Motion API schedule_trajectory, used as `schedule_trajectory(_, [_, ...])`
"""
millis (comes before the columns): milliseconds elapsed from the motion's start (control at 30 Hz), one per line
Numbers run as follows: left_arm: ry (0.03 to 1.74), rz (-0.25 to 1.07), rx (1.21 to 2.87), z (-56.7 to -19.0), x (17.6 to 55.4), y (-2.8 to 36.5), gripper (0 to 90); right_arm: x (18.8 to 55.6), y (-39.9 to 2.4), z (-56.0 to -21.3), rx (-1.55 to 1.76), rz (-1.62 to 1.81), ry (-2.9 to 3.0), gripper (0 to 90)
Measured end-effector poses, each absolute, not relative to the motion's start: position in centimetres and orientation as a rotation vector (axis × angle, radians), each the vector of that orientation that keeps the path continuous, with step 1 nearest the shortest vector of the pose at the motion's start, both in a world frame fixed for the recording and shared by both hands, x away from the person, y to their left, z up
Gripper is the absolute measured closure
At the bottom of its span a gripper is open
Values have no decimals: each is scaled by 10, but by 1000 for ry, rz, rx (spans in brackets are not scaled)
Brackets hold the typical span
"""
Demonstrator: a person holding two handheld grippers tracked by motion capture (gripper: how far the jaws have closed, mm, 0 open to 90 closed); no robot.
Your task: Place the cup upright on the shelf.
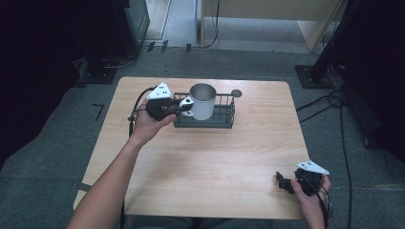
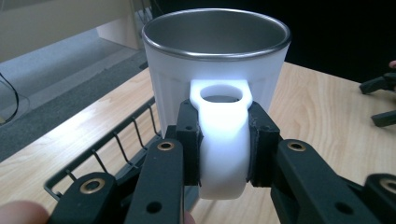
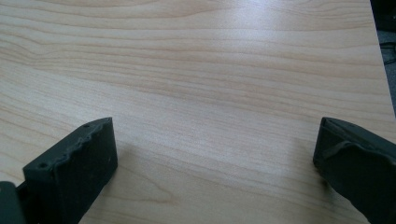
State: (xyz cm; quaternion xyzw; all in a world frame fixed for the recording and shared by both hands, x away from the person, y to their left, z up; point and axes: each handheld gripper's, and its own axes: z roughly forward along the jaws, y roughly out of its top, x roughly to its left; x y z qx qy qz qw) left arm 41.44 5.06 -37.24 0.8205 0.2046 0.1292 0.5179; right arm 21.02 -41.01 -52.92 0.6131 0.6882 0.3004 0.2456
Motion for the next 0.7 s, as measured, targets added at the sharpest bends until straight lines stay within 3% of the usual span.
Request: schedule_trajectory(700, [482, 351, 1961, -384, 458, 39, 727, 210, -410, -529, 1673, 820, 1878, 0])
